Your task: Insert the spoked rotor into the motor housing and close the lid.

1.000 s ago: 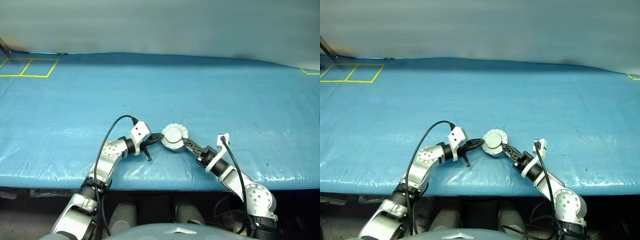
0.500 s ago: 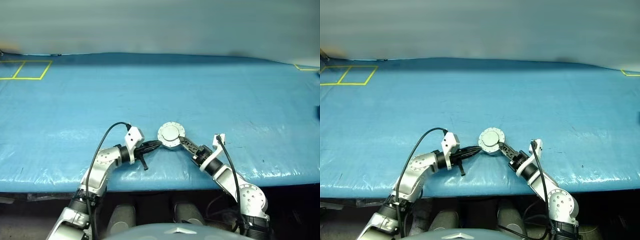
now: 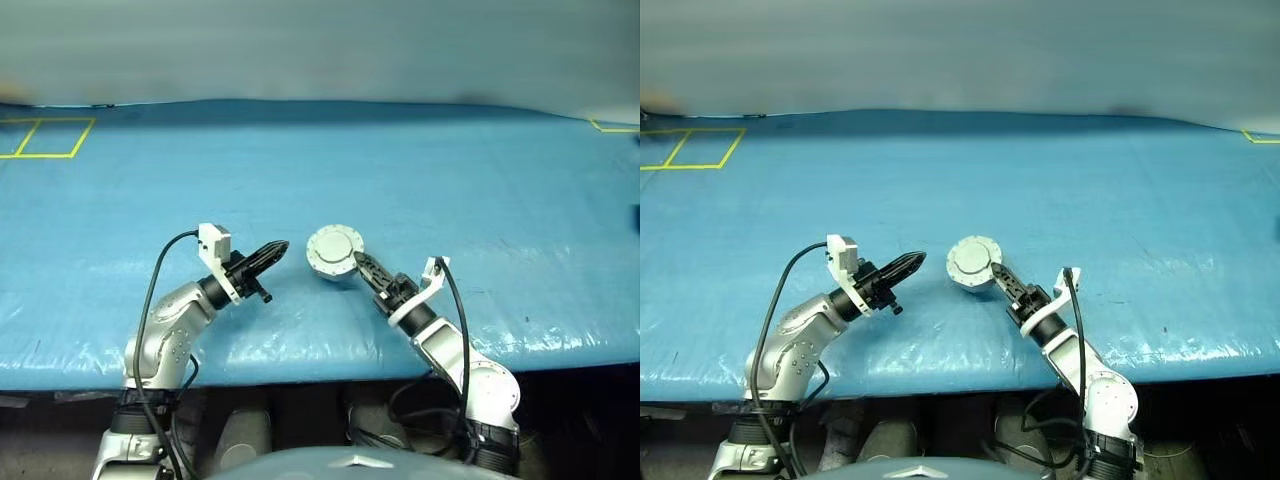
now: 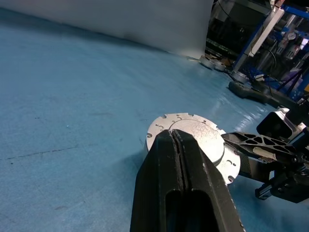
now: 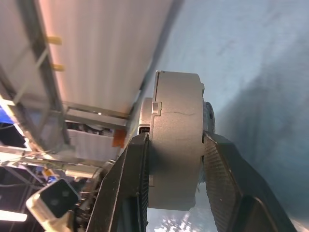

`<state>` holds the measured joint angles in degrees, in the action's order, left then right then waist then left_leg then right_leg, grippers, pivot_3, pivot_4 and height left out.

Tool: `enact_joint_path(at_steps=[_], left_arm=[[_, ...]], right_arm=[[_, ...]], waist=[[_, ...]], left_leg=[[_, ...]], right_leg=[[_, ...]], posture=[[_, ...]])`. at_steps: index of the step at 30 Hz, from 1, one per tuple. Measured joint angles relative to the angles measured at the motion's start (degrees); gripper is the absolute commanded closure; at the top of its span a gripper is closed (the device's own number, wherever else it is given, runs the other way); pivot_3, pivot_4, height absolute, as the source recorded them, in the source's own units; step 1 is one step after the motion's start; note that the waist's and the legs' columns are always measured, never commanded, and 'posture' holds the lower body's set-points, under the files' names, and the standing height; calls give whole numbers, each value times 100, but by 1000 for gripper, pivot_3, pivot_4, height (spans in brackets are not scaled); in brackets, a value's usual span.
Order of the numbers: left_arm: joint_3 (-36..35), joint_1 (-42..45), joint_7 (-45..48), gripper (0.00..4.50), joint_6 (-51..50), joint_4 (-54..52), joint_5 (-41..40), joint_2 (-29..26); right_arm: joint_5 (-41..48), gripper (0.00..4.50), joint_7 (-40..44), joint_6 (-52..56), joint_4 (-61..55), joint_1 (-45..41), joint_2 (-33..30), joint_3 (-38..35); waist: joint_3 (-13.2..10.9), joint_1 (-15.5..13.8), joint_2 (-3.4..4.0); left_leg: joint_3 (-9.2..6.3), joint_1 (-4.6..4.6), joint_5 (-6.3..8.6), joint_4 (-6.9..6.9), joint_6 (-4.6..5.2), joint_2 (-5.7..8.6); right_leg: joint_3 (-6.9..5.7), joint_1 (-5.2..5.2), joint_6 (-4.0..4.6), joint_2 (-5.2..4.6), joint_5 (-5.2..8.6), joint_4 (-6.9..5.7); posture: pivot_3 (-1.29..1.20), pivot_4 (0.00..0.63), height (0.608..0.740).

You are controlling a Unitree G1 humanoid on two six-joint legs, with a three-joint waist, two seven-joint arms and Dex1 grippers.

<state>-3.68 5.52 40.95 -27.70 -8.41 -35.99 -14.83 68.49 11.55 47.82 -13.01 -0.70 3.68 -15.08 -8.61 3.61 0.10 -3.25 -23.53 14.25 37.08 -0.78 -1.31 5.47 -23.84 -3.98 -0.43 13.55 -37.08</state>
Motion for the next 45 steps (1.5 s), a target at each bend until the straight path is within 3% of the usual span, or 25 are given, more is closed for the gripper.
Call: enact_joint_path(at_steps=[8,9,13,22,23,45], left_arm=[[-776,-286,-415,4500,-558,-325,-1206,182],[-850,-322,-438,4325,-561,-384,-1332,209],[-855,-552,-406,3260,-656,-520,-1660,312],[-696,-483,-338,158,-709,-520,-2097,686],[-684,-441,-332,47,-709,-520,-2125,694],[-466,314,-711,47,-1163,387,-2705,1684]], right_arm=[[416,3206,-110,-32,-159,-417,55,126],[456,3206,-158,-44,-160,-471,53,117],[625,3206,-232,-113,-210,-626,49,128],[864,3206,-280,-80,-482,-686,-156,581],[868,3206,-280,-81,-516,-686,-189,623],[872,3206,-320,-176,-548,-675,-469,867]], waist=[[-3,-26,-2],[-4,-21,-2],[-4,-5,-1],[-4,-4,-2],[-4,-3,-2],[-5,1,-4]], left_leg=[[-7,-8,0,6,0,6],[-5,-7,0,8,0,6],[-5,-5,0,9,0,6],[-8,-4,-1,13,-1,6],[-8,-4,-1,13,-1,7],[-11,-4,-1,23,-1,9]], right_leg=[[-10,3,0,-8,0,7],[-8,4,0,-9,0,7],[-9,5,0,-6,0,5],[-10,8,1,-5,0,3],[-10,7,1,-4,0,2],[-10,12,-1,-4,-1,-1]], posture=[[0,150,740],[0,150,740],[0,150,740],[0,150,740],[0,150,740],[0,150,740]])
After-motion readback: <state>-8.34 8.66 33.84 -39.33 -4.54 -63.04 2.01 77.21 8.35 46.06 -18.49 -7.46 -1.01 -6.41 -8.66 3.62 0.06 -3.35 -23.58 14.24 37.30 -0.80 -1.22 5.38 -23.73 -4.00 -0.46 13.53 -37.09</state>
